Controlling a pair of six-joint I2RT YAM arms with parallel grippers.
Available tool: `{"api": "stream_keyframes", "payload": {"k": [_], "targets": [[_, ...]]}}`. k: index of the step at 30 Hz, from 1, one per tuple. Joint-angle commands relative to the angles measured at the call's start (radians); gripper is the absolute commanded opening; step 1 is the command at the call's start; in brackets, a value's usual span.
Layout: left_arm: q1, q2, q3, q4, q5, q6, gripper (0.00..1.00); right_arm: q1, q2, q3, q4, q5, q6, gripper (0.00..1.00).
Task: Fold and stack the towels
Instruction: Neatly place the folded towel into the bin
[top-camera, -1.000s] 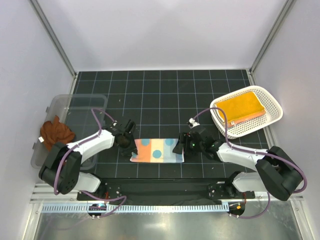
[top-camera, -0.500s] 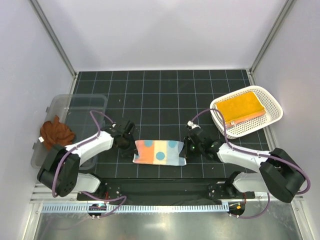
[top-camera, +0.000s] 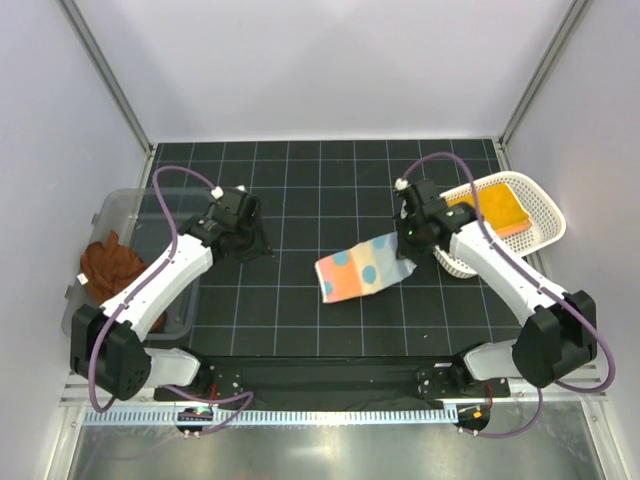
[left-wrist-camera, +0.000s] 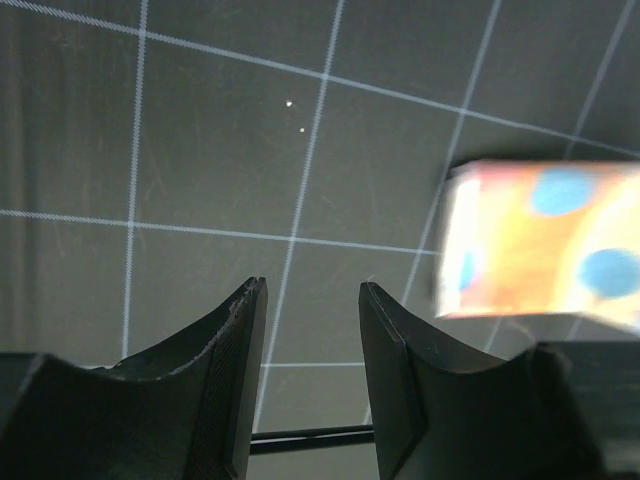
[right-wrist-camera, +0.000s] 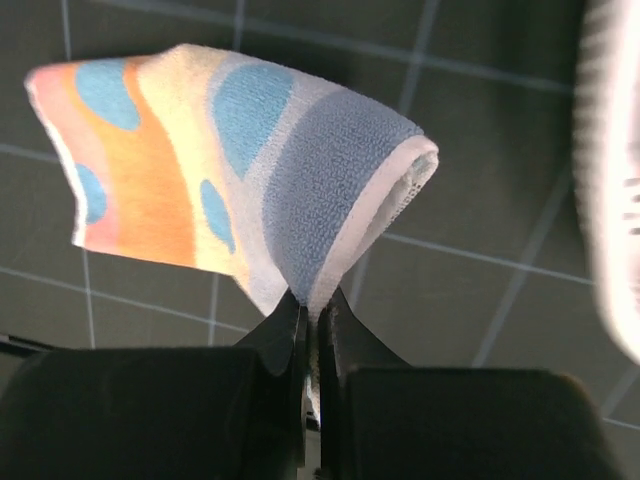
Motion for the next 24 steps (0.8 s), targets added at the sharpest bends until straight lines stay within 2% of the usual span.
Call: {"api": "stream_keyframes", "payload": {"k": [1, 5, 8, 16, 24], "targets": [[0.005, 0.042, -0.003, 0.013, -0.008, 0.051, 0.46, -0.103, 0.02, 0.158, -0.185, 0.036, -0.176, 0.01], [0.008, 0.086, -0.02, 0.015, -0.008, 0.071, 0.47, -0.198, 0.118, 0.311, -0.285, 0.048, -0.277, 0.01], [0.018, 0.106, -0.037, 0.03, -0.004, 0.079, 0.47, -0.253, 0.187, 0.361, -0.345, 0.085, -0.351, 0.01], [0.025, 0.184, 0.043, 0.009, -0.004, 0.105, 0.47, -0.463, 0.326, 0.515, -0.32, 0.191, -0.431, 0.01], [0.025, 0.23, 0.12, -0.024, -0.002, 0.128, 0.48, -0.557, 0.376, 0.571, -0.258, 0.225, -0.483, 0.01]]}}
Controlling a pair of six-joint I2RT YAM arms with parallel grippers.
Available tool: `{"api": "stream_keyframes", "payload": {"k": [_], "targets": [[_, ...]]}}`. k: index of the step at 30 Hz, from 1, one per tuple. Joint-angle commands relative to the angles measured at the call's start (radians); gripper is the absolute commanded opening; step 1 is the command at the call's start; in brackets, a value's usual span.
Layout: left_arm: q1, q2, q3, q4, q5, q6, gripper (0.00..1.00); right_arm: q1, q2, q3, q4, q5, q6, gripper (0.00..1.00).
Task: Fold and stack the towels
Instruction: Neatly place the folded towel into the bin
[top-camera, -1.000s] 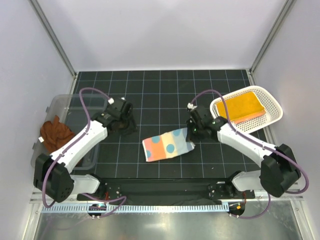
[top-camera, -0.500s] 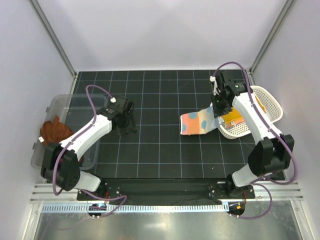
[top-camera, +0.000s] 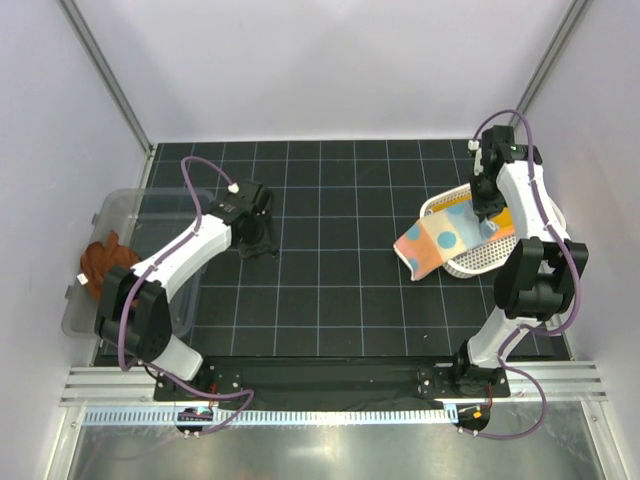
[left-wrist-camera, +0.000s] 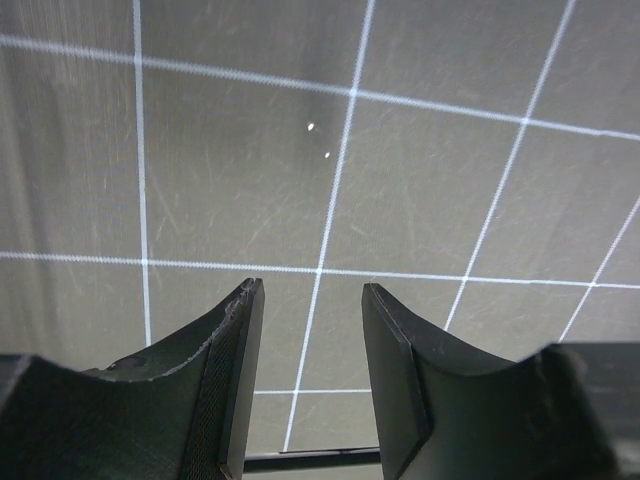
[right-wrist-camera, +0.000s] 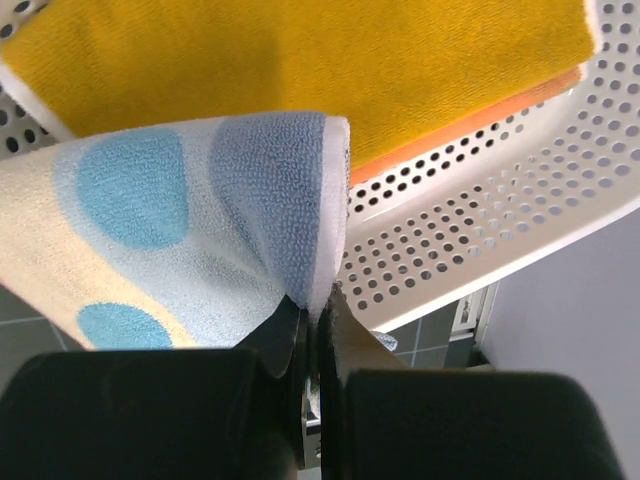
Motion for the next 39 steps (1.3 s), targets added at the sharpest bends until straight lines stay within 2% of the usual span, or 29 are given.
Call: {"api": "stream_keyframes", "payload": {"k": [1, 8, 17, 26, 39], "targets": [[0.006, 0.014, 0.054, -0.018, -0.001, 0.029, 0.48, -0.029, -0.004, 0.056, 0.032, 0.038, -0.054, 0.01], [0.005, 0.063, 0.1, -0.03, 0.024, 0.03, 0.49, -0.109, 0.033, 0.144, 0.066, 0.012, -0.07, 0.01], [0.006, 0.089, 0.135, -0.022, 0.061, 0.012, 0.49, -0.169, 0.165, 0.292, 0.08, 0.025, -0.09, 0.01], [0.007, 0.121, 0.233, -0.051, 0.062, 0.01, 0.5, -0.204, 0.288, 0.409, 0.093, 0.005, -0.146, 0.01], [0.005, 0.182, 0.273, -0.054, 0.065, 0.019, 0.51, -0.222, 0.444, 0.503, 0.107, 0.013, -0.203, 0.02]]}}
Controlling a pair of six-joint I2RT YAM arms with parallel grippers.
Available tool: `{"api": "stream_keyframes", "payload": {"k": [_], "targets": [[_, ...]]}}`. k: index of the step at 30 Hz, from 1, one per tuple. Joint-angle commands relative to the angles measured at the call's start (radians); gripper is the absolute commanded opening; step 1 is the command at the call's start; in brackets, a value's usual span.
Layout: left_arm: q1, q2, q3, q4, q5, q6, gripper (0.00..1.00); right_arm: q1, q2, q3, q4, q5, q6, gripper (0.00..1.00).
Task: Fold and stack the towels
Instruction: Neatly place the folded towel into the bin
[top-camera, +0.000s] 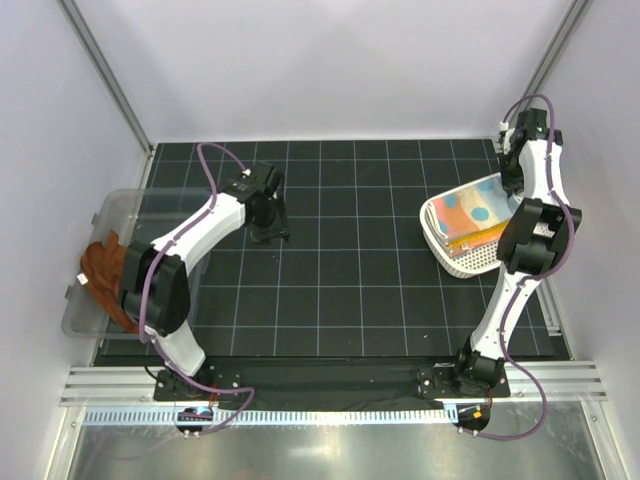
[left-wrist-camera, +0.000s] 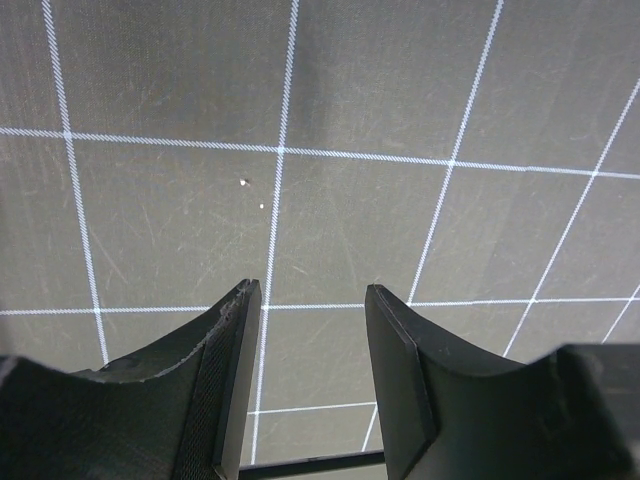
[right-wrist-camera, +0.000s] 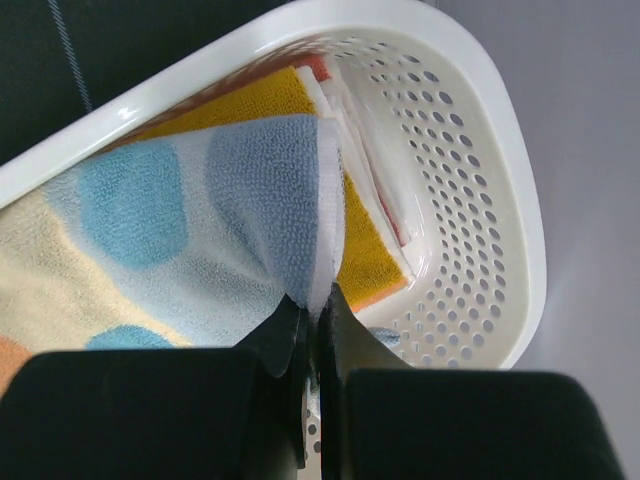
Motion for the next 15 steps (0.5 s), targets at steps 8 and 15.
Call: {"api": "stream_keyframes", "payload": {"k": [8, 15], "targets": [[0.007, -0.032, 0.037, 0.0, -0.064, -0.01, 0.51, -0.012, 0.021, 0.119, 0.036, 0.118, 0.043, 0.55], [0.205, -0.167, -0.014, 0.032, -0.261, -0.088, 0.64, 0.144, -0.211, -0.072, 0.151, 0.183, 0.284, 0.86]]}}
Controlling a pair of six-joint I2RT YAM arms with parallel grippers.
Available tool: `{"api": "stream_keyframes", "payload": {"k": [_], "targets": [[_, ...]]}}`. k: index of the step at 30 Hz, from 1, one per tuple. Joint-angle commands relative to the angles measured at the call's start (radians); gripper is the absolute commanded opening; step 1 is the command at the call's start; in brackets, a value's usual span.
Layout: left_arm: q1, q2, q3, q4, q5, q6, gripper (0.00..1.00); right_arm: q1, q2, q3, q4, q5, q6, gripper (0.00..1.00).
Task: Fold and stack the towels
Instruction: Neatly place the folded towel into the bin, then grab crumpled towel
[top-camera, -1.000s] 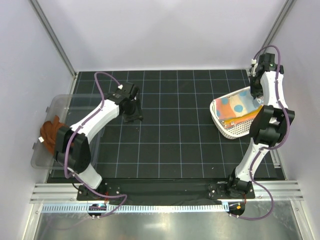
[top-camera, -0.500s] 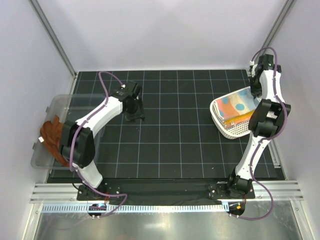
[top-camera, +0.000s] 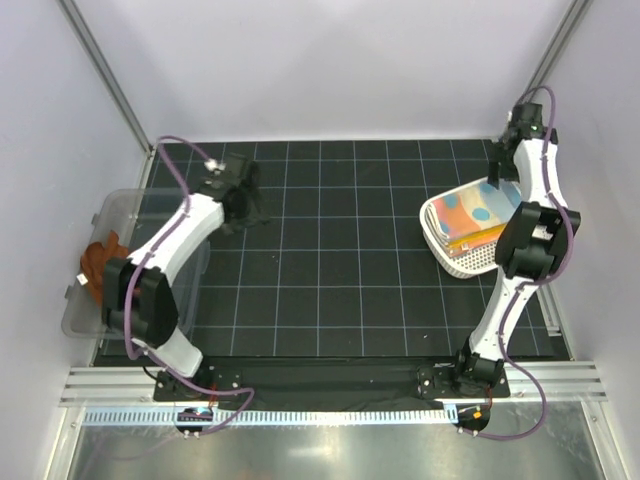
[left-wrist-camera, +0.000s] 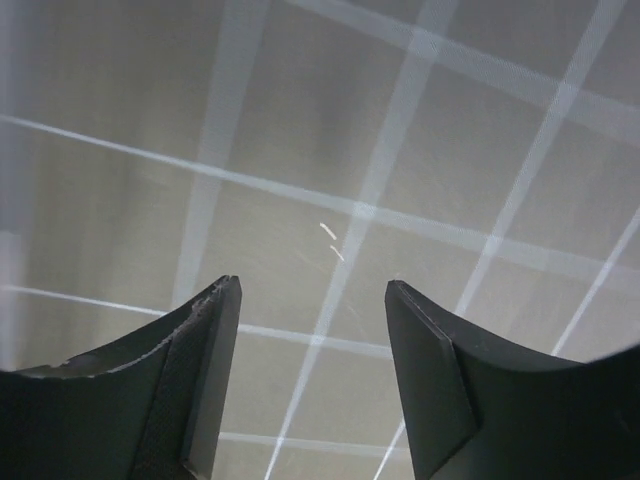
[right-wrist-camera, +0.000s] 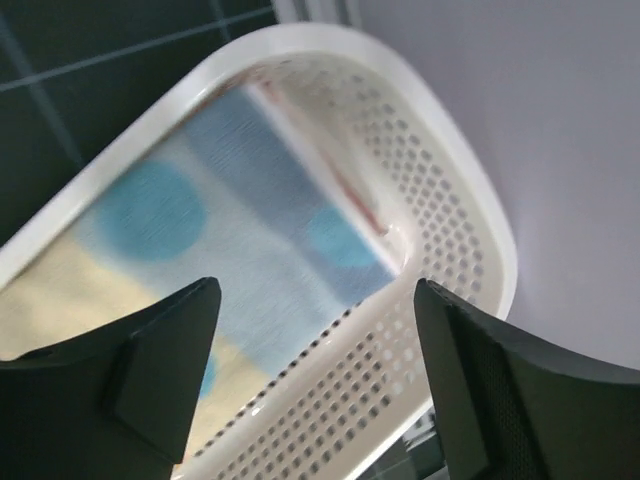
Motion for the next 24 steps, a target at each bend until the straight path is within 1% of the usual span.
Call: {"api": "stream_keyframes", "payload": {"k": [1, 2, 3, 4, 5, 6, 7, 9, 10, 11, 13, 16, 18, 20, 21, 22, 23, 24], "targets": [[0.189, -0.099, 0.004, 0.02, -0.139, -0.061, 0.65, 0.147, -0.235, -0.11, 0.125, 0.052, 0.14, 0.9], [0.235, -0.105, 0.004, 0.013, -0.149, -0.062, 0.66, 0.176, -0.265, -0.142, 0.142, 0.075, 0.165, 0.95], [0.327, -0.119, -0.004, 0.009, -0.172, -0.063, 0.66, 0.248, -0.317, -0.191, 0.153, 0.089, 0.189, 0.97], [0.37, -0.125, -0.012, 0.009, -0.233, -0.052, 0.73, 0.273, -0.341, -0.216, 0.174, 0.089, 0.207, 1.0], [0.418, -0.131, -0.022, 0.014, -0.258, -0.043, 0.77, 0.317, -0.366, -0.238, 0.186, 0.078, 0.23, 1.0], [0.464, -0.134, -0.038, 0.022, -0.285, -0.035, 0.8, 0.344, -0.395, -0.288, 0.202, 0.057, 0.235, 1.0], [0.545, -0.13, -0.067, 0.026, -0.322, -0.03, 0.83, 0.388, -0.438, -0.31, 0.228, -0.006, 0.239, 1.0], [0.642, -0.11, -0.087, 0.02, -0.301, -0.03, 0.84, 0.416, -0.47, -0.337, 0.234, -0.081, 0.268, 1.0], [0.682, -0.072, -0.102, 0.002, -0.275, -0.038, 0.84, 0.439, -0.484, -0.348, 0.249, -0.13, 0.279, 1.0], [0.746, -0.055, -0.113, 0.0, -0.25, -0.038, 0.83, 0.448, -0.516, -0.363, 0.263, -0.15, 0.291, 1.0], [0.78, 0.004, -0.14, -0.012, -0.296, -0.056, 0.82, 0.471, -0.545, -0.417, 0.326, -0.201, 0.316, 1.0], [0.828, 0.076, -0.179, -0.011, -0.341, -0.087, 0.83, 0.488, -0.561, -0.428, 0.346, -0.238, 0.336, 1.0], [0.872, 0.108, -0.196, -0.004, -0.276, -0.11, 0.82, 0.509, -0.558, -0.429, 0.346, -0.273, 0.338, 1.0], [0.89, 0.14, -0.208, 0.017, -0.273, -0.119, 0.8, 0.525, -0.561, -0.439, 0.349, -0.279, 0.33, 1.0], [0.898, 0.153, -0.225, 0.04, -0.27, -0.118, 0.77, 0.526, -0.567, -0.446, 0.351, -0.27, 0.328, 1.0], [0.907, 0.166, -0.236, 0.046, -0.253, -0.119, 0.67, 0.526, -0.569, -0.448, 0.345, -0.259, 0.324, 1.0], [0.918, 0.198, -0.234, 0.045, -0.218, -0.116, 0.53, 0.526, -0.57, -0.446, 0.345, -0.255, 0.316, 1.0], [0.926, 0.206, -0.225, 0.046, -0.154, -0.103, 0.37, 0.528, -0.573, -0.443, 0.335, -0.236, 0.31, 1.0]]}}
